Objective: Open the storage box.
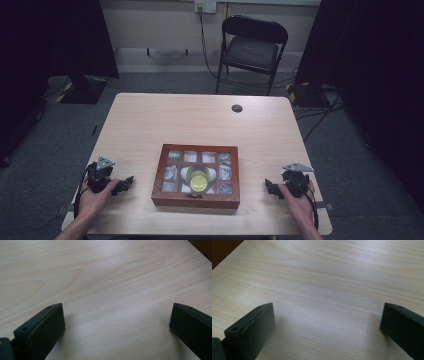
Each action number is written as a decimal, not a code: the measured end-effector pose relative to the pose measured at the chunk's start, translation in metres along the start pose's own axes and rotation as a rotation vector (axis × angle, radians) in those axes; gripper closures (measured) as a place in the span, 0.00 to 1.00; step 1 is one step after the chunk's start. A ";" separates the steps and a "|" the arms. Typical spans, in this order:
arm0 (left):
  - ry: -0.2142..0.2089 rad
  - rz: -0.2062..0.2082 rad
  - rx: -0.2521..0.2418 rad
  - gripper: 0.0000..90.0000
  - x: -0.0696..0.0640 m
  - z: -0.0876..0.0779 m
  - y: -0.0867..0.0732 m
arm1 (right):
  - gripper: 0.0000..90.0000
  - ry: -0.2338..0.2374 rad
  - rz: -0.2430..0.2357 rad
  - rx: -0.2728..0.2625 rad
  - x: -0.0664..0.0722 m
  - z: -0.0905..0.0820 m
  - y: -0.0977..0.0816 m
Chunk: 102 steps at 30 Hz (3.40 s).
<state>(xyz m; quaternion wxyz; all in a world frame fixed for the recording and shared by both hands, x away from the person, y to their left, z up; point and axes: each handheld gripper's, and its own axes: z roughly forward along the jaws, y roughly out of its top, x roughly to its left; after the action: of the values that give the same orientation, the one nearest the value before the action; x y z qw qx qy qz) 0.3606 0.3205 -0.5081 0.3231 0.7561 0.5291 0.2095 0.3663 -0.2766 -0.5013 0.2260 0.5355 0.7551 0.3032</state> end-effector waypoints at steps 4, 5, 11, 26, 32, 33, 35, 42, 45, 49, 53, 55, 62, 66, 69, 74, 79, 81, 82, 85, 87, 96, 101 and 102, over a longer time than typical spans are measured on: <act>-0.001 -0.001 0.001 0.00 0.000 0.000 0.000 | 0.00 0.002 -0.001 0.000 0.000 0.000 0.000; -0.003 0.000 -0.001 0.00 0.000 0.000 0.000 | 0.00 0.003 -0.002 0.000 0.000 0.000 0.000; -0.002 0.003 0.001 0.00 0.000 0.000 0.000 | 0.00 0.008 -0.008 0.001 0.000 0.000 0.000; -0.006 0.005 0.003 0.00 0.001 0.000 0.000 | 0.23 0.082 -0.020 -0.012 0.003 -0.009 0.007; -0.009 0.005 0.000 0.00 0.001 0.000 0.000 | 0.30 0.128 -0.007 -0.032 0.003 -0.013 0.008; -0.009 0.005 0.001 0.00 0.001 0.000 0.000 | 0.32 0.140 -0.011 -0.040 0.003 -0.014 0.009; -0.009 0.005 0.000 0.00 0.001 0.000 0.000 | 0.34 0.147 -0.012 -0.042 0.004 -0.015 0.009; -0.007 0.006 0.003 0.00 0.001 0.000 0.000 | 0.45 0.199 0.014 -0.092 0.004 -0.019 0.011; -0.007 0.005 0.002 0.00 0.001 0.000 0.000 | 0.49 0.222 0.011 -0.119 0.006 -0.023 0.013; -0.007 0.005 0.002 0.00 0.001 0.000 0.000 | 0.52 0.211 0.001 -0.127 0.008 -0.027 0.016; -0.007 0.005 0.002 0.00 0.001 0.000 0.000 | 0.53 0.244 0.000 -0.148 0.010 -0.030 0.019; -0.007 0.005 0.002 0.00 0.001 0.000 0.000 | 0.56 0.262 -0.010 -0.157 0.013 -0.032 0.020; -0.006 0.005 0.002 0.00 0.001 0.000 0.000 | 0.61 0.355 0.000 -0.209 0.018 -0.042 0.025; -0.006 0.005 0.002 0.00 0.001 0.000 0.000 | 0.64 0.396 -0.016 -0.211 0.023 -0.046 0.028; -0.006 0.005 0.002 0.00 0.001 0.000 0.000 | 0.64 0.419 -0.040 -0.215 0.028 -0.050 0.032; -0.006 0.004 0.002 0.00 0.001 0.000 0.000 | 0.66 0.452 -0.092 -0.229 0.040 -0.060 0.044; -0.006 0.005 0.002 0.00 0.001 0.000 0.000 | 0.67 0.479 -0.123 -0.230 0.049 -0.062 0.049; -0.006 0.005 0.002 0.00 0.001 0.000 0.000 | 0.69 0.513 -0.126 -0.221 0.054 -0.063 0.051; -0.006 0.005 0.002 0.00 0.001 0.000 0.000 | 0.70 0.537 -0.129 -0.205 0.057 -0.064 0.052; -0.006 0.005 0.002 0.00 0.001 0.000 0.000 | 0.74 0.558 -0.149 -0.186 0.064 -0.066 0.056; -0.006 0.004 0.002 0.00 0.001 0.000 0.000 | 0.76 0.575 -0.163 -0.175 0.069 -0.066 0.058; -0.006 0.005 0.002 0.00 0.001 0.000 0.000 | 0.75 0.666 -0.239 -0.162 0.104 -0.060 0.081; -0.006 0.005 0.002 0.00 0.001 0.000 0.000 | 0.71 0.701 -0.265 -0.153 0.125 -0.052 0.091; -0.006 0.005 0.002 0.00 0.001 0.000 0.000 | 0.70 0.713 -0.270 -0.144 0.130 -0.049 0.092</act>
<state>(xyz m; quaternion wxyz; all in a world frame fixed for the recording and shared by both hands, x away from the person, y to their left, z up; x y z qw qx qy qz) 0.3608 0.3211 -0.5079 0.3234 0.7585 0.5264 0.2074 0.3529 -0.1419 -0.4039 0.0241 0.2750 0.8267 0.4903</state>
